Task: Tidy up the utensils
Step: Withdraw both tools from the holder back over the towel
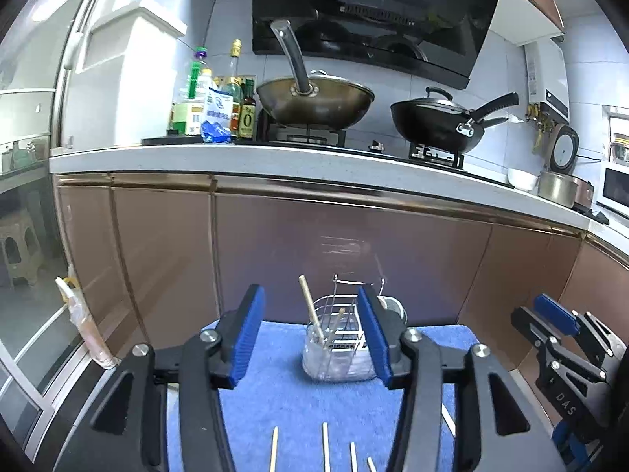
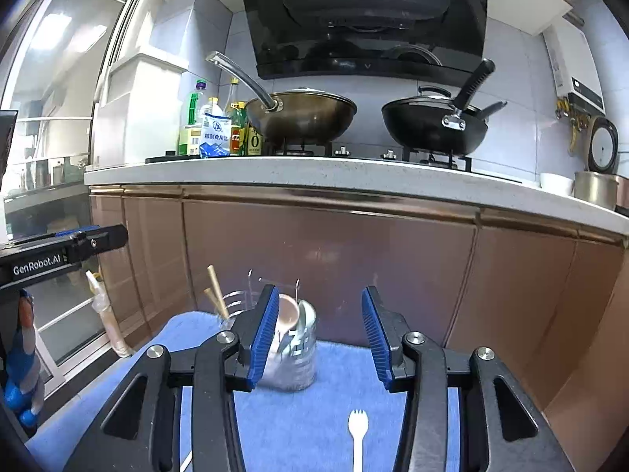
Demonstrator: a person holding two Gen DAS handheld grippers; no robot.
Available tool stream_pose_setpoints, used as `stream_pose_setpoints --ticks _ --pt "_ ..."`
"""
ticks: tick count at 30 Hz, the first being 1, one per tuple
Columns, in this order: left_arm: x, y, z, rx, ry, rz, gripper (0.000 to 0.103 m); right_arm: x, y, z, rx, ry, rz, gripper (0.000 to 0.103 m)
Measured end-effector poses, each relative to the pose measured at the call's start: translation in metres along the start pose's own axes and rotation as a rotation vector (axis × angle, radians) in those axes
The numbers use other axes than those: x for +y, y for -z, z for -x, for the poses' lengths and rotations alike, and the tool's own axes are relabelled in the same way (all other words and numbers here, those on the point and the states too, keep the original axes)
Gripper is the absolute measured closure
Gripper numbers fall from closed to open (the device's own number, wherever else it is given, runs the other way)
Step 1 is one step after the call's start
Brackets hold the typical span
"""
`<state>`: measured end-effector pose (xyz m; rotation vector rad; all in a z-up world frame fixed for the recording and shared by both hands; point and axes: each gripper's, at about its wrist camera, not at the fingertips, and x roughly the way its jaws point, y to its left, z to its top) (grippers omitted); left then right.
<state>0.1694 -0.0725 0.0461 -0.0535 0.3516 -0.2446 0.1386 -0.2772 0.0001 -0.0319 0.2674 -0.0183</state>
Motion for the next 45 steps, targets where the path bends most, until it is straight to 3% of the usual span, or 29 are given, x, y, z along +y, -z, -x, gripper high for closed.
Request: stream_pose_setpoints --ticks 10,24,36,45 --pt "0.003 0.014 0.051 -0.009 -0.057 -0.032 0.055 0.001 0.015 0.049 0.028 -0.015 -0.037 0.059" --pt "0.005 0.023 0.093 -0.007 -0.067 -0.064 0.055 -0.004 0.018 0.1 0.035 -0.023 -0.044 0.059" --pt "0.008 0.03 0.089 0.007 -0.087 -0.066 0.055 -0.005 0.025 0.102 0.044 -0.053 -0.056 0.059" --pt "0.034 0.044 0.059 0.125 -0.105 -0.051 0.055 -0.005 0.037 0.084 0.106 -0.096 -0.071 0.06"
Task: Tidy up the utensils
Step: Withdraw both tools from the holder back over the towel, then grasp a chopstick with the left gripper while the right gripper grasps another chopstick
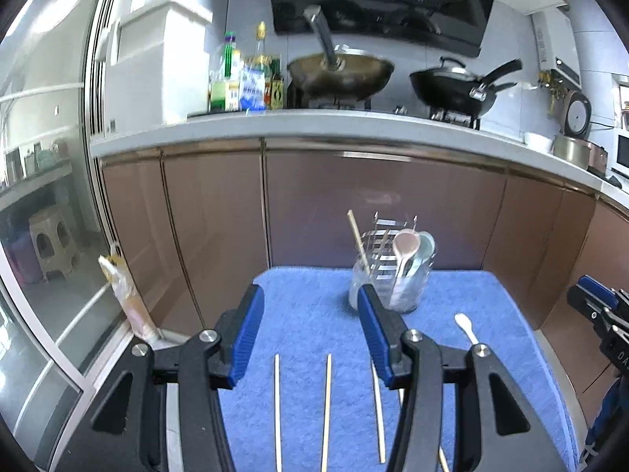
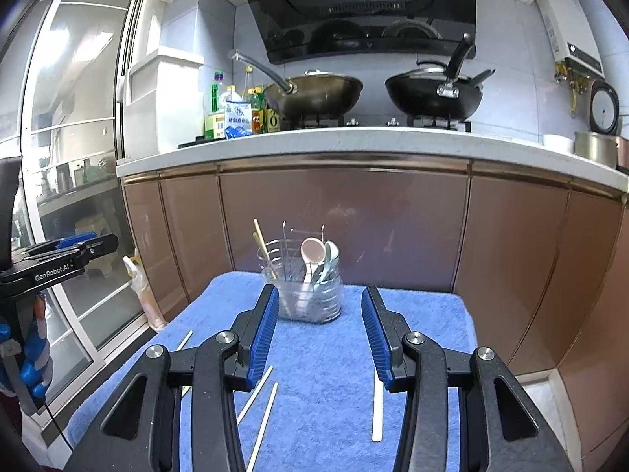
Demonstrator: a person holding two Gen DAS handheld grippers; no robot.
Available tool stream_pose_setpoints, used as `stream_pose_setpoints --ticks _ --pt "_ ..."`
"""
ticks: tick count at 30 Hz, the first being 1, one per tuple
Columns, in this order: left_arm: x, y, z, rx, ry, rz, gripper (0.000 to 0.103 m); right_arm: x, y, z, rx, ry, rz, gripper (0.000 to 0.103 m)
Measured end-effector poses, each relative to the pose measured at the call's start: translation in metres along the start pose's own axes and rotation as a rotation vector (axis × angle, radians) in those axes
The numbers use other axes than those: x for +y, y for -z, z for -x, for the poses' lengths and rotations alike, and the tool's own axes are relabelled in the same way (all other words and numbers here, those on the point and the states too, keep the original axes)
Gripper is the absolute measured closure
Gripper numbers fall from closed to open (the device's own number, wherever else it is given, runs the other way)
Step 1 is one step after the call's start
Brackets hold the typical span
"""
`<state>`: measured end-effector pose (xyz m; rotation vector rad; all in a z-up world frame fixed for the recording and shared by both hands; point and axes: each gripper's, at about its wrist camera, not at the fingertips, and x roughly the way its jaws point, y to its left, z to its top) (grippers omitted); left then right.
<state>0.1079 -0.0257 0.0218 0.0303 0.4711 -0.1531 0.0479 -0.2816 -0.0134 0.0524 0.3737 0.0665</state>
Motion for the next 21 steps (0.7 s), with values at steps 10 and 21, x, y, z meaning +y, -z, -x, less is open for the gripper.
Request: stream_pose_setpoints --ticks 10,21 --pt "0.004 0.033 -0.09 0.414 0.237 0.02 0.056 0.01 0.03 -0.074 0.301 -0.183 -0.048 0.076" --pt "-0.043 0.072 -0.195 0.751 0.318 -0.034 0.062 0.038 0.089 -0.18 0.675 -0.26 0.002 0.088"
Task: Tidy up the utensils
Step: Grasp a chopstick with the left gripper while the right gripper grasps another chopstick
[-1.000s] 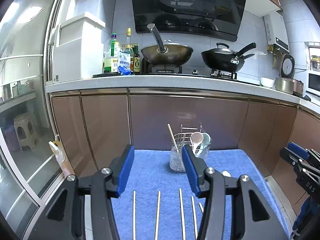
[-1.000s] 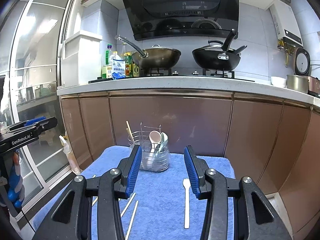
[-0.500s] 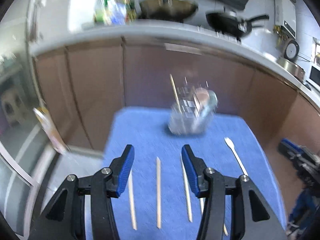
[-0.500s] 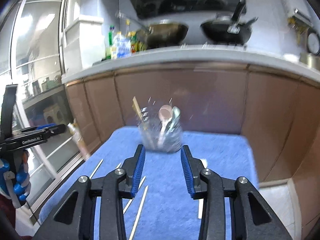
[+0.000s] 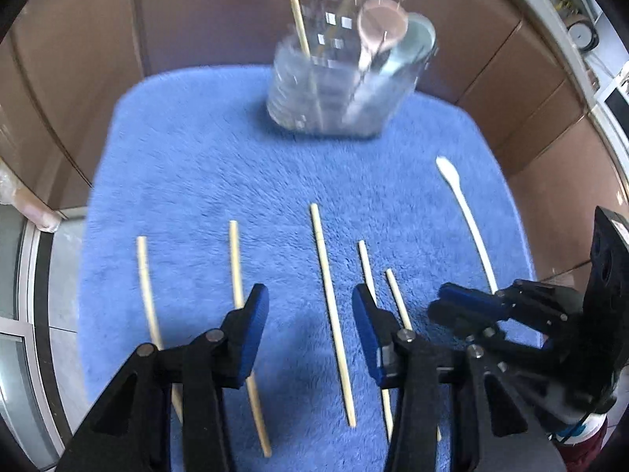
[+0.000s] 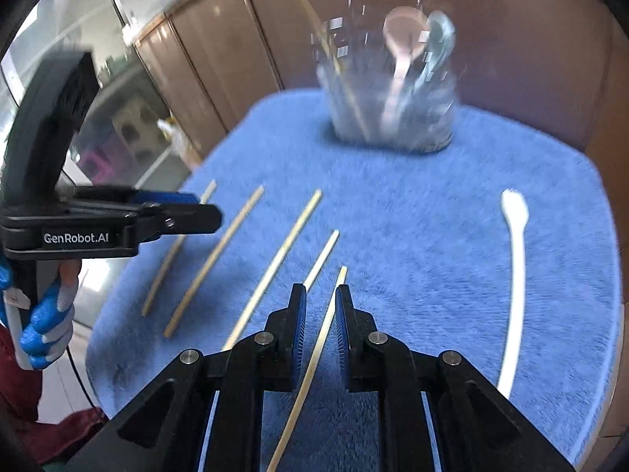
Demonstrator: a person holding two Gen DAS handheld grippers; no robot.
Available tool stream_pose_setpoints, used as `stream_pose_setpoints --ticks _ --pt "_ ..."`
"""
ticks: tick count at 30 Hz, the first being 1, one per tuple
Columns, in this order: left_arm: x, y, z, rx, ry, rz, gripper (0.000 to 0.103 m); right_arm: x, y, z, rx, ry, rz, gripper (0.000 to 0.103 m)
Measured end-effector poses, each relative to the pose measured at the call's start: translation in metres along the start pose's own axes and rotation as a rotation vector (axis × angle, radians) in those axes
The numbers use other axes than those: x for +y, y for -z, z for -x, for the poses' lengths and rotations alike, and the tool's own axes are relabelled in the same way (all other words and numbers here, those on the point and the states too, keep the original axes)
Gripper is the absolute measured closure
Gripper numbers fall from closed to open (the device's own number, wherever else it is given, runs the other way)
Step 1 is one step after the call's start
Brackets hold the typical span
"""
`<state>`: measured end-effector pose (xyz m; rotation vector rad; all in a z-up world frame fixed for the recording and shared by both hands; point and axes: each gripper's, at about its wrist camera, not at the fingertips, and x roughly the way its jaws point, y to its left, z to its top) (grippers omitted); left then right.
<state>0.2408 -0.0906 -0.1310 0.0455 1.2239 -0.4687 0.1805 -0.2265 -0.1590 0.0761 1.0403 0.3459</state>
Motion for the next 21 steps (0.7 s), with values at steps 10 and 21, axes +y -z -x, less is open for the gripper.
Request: stream_pose_setpoints --ticks 10,21 --pt "-0.016 -0.025 -0.05 0.13 -0.03 -0.031 0.074 -0.005 -0.013 -0.049 0.13 0.038 0.021 0.088" --pt "-0.025 -0.03 -0.076 0.195 -0.076 -0.062 0.088 0.003 -0.021 -0.069 0.179 0.072 0.072 0.092"
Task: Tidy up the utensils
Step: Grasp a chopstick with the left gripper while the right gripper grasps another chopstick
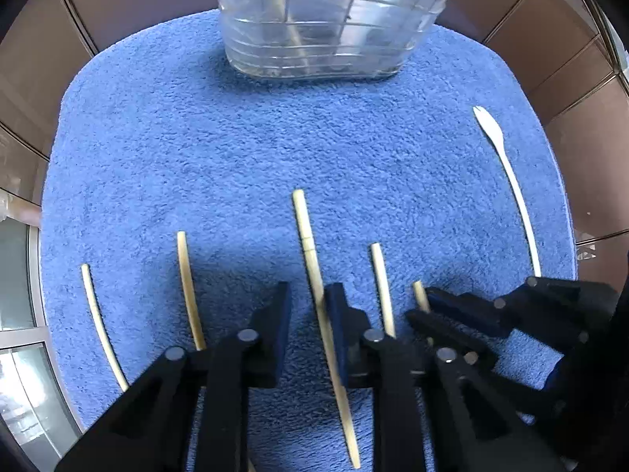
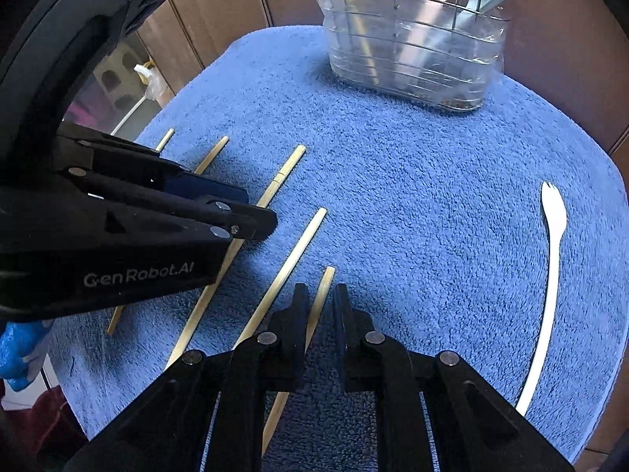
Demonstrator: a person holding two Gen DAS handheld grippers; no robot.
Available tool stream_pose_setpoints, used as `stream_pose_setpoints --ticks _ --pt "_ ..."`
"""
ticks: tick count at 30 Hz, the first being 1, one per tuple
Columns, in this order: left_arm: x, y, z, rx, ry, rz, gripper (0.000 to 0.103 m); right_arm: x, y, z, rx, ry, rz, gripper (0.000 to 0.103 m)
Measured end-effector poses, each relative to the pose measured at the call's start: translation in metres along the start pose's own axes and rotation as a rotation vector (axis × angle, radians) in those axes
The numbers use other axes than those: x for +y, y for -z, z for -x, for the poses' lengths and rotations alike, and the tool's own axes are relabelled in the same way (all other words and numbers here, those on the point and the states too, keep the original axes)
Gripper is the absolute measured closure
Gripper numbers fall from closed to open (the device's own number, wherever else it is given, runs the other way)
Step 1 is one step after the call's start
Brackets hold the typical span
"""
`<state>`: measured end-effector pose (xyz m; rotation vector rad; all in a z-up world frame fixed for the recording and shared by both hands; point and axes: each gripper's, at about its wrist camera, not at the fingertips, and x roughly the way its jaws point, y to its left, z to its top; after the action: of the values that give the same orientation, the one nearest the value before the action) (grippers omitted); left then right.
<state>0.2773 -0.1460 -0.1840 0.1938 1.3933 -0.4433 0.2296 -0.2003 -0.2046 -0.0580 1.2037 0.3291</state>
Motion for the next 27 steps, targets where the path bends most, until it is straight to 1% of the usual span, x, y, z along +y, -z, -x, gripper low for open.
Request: stream_pose_setpoints --ticks 1,4,7,10,13,18,23,27 --pt "0.002 0.0 0.0 0.004 0.006 0.005 0.091 -0.002 0.0 0.0 0.007 -0.001 0.002 0.094" --pt "0.009 0.002 0.002 0.02 0.026 0.017 0.093 -0.006 0.001 0.002 0.031 0.004 0.021 0.096" --pt "0.013 0.004 0.003 0.034 0.033 0.009 0.093 -0.013 0.004 0.009 0.052 0.044 0.042 0.096" --pt "0.014 0.006 0.003 0.044 0.017 -0.015 0.093 -0.019 0.005 0.011 0.072 0.052 0.048 0.096" --pt "0.011 0.004 0.002 0.056 -0.004 -0.033 0.093 -0.015 0.003 0.009 0.089 0.071 0.071 0.095" --pt "0.001 -0.005 -0.007 0.081 -0.014 -0.007 0.092 -0.007 -0.004 0.002 0.115 0.085 0.098 0.094" --pt "-0.001 -0.009 -0.008 0.065 -0.026 0.026 0.094 -0.002 -0.012 -0.007 0.1 0.068 0.069 0.095" --pt "0.006 -0.004 -0.004 0.045 -0.018 0.072 0.098 -0.005 -0.002 -0.001 0.07 0.066 0.044 0.096"
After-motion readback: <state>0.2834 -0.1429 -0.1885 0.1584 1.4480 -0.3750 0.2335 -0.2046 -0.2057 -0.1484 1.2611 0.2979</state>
